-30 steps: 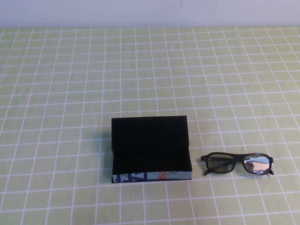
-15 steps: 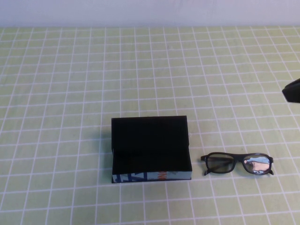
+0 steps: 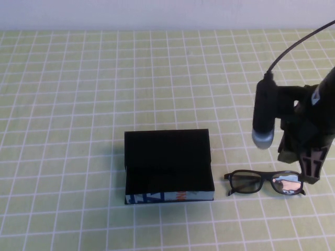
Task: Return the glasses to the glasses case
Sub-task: Pick up the glasses from the table
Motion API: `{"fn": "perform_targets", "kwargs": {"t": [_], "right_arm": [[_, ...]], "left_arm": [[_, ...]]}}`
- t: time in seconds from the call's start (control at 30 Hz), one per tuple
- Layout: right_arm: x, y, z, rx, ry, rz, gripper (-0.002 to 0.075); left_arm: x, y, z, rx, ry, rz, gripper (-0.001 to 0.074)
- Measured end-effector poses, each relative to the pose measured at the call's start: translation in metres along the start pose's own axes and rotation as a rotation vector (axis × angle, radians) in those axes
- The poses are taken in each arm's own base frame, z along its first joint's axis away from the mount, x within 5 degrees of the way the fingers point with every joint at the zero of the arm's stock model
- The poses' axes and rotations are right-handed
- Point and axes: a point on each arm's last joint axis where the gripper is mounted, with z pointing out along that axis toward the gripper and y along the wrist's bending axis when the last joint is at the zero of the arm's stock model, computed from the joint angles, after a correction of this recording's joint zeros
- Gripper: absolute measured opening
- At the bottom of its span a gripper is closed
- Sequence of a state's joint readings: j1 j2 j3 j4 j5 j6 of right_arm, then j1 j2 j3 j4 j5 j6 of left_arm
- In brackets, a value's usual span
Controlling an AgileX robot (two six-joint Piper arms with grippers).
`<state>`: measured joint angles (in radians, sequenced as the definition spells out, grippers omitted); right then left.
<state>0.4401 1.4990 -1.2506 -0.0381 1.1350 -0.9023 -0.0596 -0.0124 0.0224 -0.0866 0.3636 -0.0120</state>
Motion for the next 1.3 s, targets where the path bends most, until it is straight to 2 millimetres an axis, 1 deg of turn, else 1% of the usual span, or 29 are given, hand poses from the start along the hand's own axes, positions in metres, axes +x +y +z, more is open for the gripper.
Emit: {"fn": "perform_targets", "kwargs": {"t": [0.07,0.17,0.23,0.27,0.33,0.47,0.73,0.93,1.07,1.23,1.3], "right_arm": [[-0.007,0.0,0.009,0.007,0.024,-0.041,0.0113],[-0.012,-0.003,0.021,0.013,0.028,-0.056,0.0278],[-0.014,-0.007,0.03,0.005,0.043,-0.06,0.0357],[-0.015,-0.008,0.036,-0.001,0.052,-0.061,0.0382],[-0.016,-0.01,0.046,-0.016,0.067,-0.062,0.0405],[-0.019,-0.014,0.066,-0.032,0.083,-0.064,0.0419],[-0.019,-0.019,0.095,-0.058,0.134,-0.081,0.0423],[-0.02,-0.022,0.109,-0.054,0.144,-0.092,0.0423],[-0.016,-0.027,0.119,-0.055,0.149,-0.08,0.0423],[-0.009,-0.032,0.123,-0.073,0.142,-0.028,0.0421],[-0.008,-0.033,0.123,-0.081,0.133,-0.008,0.0404]], "left_arm": [[0.0,0.0,0.0,0.0,0.0,0.0,-0.0004],[0.0,0.0,0.0,0.0,0.0,0.0,-0.0004],[0.0,0.0,0.0,0.0,0.0,0.0,-0.0004],[0.0,0.0,0.0,0.0,0.0,0.0,-0.0004],[0.0,0.0,0.0,0.0,0.0,0.0,-0.0004],[0.0,0.0,0.0,0.0,0.0,0.0,-0.0004],[0.0,0.0,0.0,0.0,0.0,0.0,-0.0004],[0.0,0.0,0.0,0.0,0.0,0.0,-0.0004],[0.0,0.0,0.0,0.0,0.0,0.0,-0.0004],[0.0,0.0,0.0,0.0,0.0,0.0,-0.0004],[0.0,0.0,0.0,0.0,0.0,0.0,-0.0004]]}}
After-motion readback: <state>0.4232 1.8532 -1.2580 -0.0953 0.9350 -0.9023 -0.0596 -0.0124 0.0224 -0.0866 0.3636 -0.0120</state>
